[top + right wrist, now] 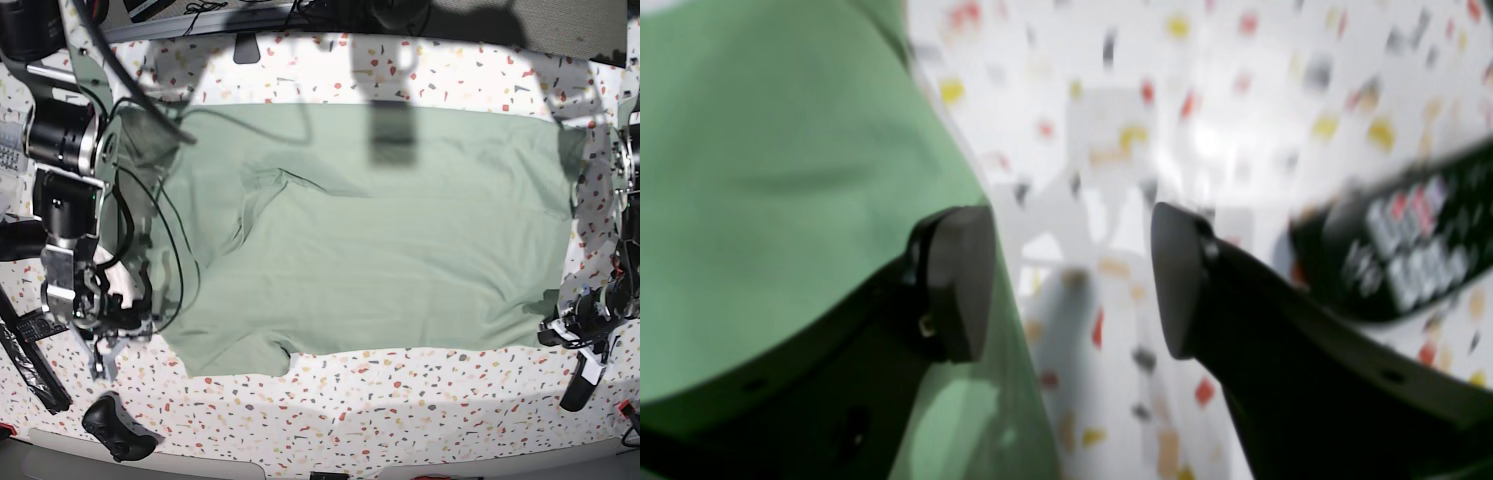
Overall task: Fold the T-shirt properly
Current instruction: 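Hold the shirt edge with both grippers and pull it taut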
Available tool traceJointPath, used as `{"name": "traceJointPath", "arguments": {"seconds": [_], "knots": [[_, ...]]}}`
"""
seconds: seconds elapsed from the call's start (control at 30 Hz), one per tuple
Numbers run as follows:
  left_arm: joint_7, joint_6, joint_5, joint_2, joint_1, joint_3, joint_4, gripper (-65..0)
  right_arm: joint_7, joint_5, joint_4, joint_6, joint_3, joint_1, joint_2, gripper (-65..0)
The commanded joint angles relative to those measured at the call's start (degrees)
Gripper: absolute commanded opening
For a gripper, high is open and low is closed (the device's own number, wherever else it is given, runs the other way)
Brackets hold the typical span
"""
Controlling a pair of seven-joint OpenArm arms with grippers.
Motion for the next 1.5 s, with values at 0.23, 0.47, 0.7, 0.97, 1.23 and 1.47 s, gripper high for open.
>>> {"name": "traceJointPath", "arguments": {"seconds": [0.23, 0.47, 0.7, 0.97, 1.23, 1.47], "knots": [[-1.07, -0.39, -0.96, -1.01, -5.14, -0.11, 0.79, -65.0, 1.79, 0.33, 1.11, -0.17, 0.09, 2.32, 0.81, -29.0], [1.90, -0.39, -0.96, -0.94, -8.63, -0.11, 0.79, -65.0, -2.69, 0.31, 1.11, -0.17, 0.09, 2.05, 0.81, -29.0], [3.21, -0.42, -0.94, -0.96, -8.83, -0.11, 0.79, -65.0, -1.84, 0.39, 1.09, -0.17, 0.09, -0.04, 0.79, -29.0], [3.21, -0.42, -0.94, -0.96, -8.83, -0.11, 0.79, -65.0, -0.61, 5.11, 1.09, 1.84, 0.09, -3.87, 0.46, -32.6], [3.85, -0.42, -0.94, -0.96, -8.83, -0.11, 0.79, -65.0, 0.02, 5.09, 1.09, 4.17, 0.09, -3.85, -1.90, -33.9], [4.04, -0.42, -0.96, -0.96, -8.85, -0.11, 0.79, -65.0, 1.53, 6.47, 1.16, 6.84, 0.04, -3.13, -1.97, -33.8]]}}
